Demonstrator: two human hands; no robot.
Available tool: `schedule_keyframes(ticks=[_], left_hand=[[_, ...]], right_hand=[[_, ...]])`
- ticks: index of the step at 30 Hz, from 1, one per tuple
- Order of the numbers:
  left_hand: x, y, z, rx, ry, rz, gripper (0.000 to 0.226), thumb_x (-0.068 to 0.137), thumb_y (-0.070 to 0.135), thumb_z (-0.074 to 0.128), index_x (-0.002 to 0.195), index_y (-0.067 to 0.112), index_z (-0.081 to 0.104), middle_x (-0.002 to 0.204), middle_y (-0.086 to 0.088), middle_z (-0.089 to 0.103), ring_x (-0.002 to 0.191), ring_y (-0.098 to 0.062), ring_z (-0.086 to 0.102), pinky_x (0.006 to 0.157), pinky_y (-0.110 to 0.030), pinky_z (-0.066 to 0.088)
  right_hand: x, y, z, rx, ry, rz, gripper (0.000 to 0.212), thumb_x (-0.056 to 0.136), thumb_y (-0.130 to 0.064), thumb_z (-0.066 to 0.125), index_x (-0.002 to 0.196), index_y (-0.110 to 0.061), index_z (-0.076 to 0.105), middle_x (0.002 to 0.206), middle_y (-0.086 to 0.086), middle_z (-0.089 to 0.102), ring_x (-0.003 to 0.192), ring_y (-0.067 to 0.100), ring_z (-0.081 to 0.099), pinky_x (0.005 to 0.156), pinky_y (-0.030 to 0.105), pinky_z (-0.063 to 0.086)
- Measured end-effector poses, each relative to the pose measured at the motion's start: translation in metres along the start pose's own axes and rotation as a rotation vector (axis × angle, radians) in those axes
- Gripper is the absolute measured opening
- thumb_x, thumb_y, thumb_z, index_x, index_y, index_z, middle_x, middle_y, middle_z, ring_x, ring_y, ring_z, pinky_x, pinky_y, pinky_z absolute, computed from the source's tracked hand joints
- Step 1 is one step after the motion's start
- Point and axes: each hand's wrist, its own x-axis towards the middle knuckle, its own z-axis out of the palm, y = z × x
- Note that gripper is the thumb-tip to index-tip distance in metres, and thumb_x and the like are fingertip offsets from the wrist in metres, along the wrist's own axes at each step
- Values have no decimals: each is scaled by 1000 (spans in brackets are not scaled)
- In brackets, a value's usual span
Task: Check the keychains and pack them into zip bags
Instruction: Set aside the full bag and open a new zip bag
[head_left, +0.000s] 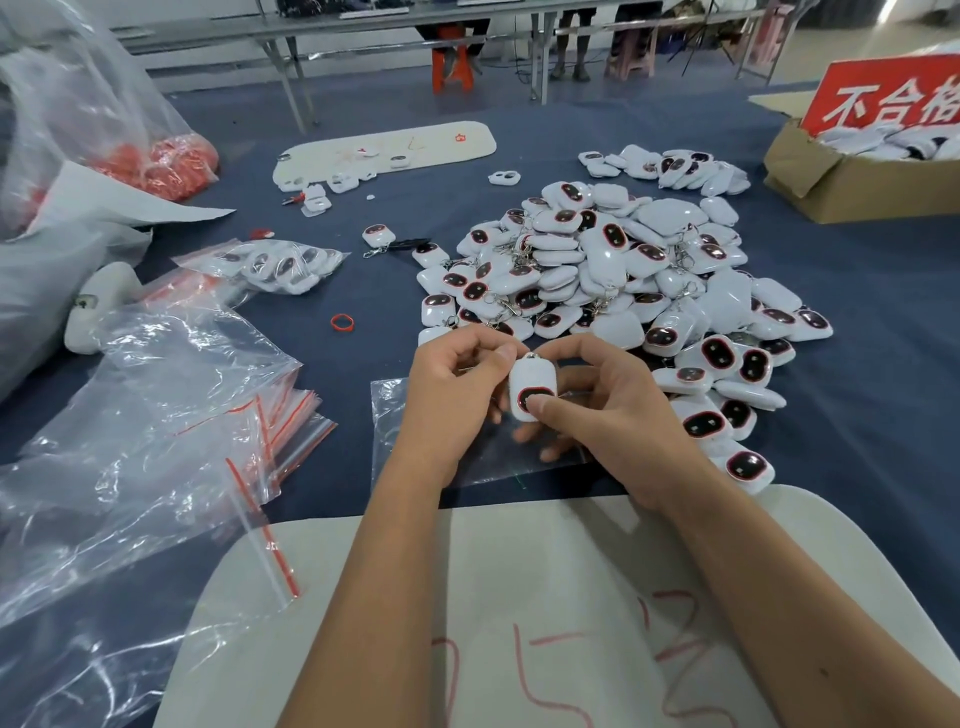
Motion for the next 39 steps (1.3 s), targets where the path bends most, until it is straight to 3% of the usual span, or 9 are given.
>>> schedule_keyframes(ticks=[3,8,12,16,20,26,33,39], left_hand=[[-1,0,-3,8,-32,-7,23,100,13,60,86,21,77,78,-5,72,63,-14,58,50,-22,46],[0,2,-9,-50,-147,-77,21,93,20,59,84,21,78,79,-7,72,70,-17,60,55,-25,48],[0,2,-12,-64,-181,-81,18,91,16,61,83,21,77,77,-8,70,71,-19,62,56,-25,50],[-1,2,-12,-34,-211,-81,8,94,3,71,97,10,74,80,-7,71,72,-19,66,61,-26,54],[-1,1,-12,37,-204,-70,16,89,-5,74,101,5,73,83,-3,73,75,-18,67,65,-25,57],[1,-3,-12,46,-168,-75,18,86,-8,75,97,6,75,82,-5,73,73,-22,69,72,-33,61],[0,-2,-11,-17,-183,-112,17,89,-6,74,101,6,74,87,-10,74,73,-19,71,67,-25,59],[-1,0,-11,-22,-172,-118,17,88,-8,73,99,6,73,83,-9,74,64,-14,68,64,-22,56]], right_hand=[[-1,0,1,-96,10,-42,28,92,0,75,112,-15,62,88,12,78,74,31,77,52,27,53],[-1,3,1,-139,49,-84,26,90,1,77,105,-16,63,86,11,77,76,34,75,56,27,56],[1,7,-1,-123,86,-86,25,90,0,78,101,-16,63,82,12,75,73,35,74,54,28,56],[4,11,-2,-20,107,-58,22,95,1,71,109,-15,66,83,12,78,76,34,77,67,33,62],[4,11,-4,36,93,-36,24,98,6,65,116,-9,68,92,12,79,85,33,79,78,37,65],[3,7,-3,4,112,-33,24,97,6,67,116,-8,70,99,17,74,78,32,79,70,32,64],[3,6,-5,13,108,-36,23,97,4,67,118,-7,72,94,19,73,79,30,78,70,30,62],[3,6,-4,28,99,-39,24,97,4,67,118,-8,73,85,10,72,77,26,77,69,29,62]])
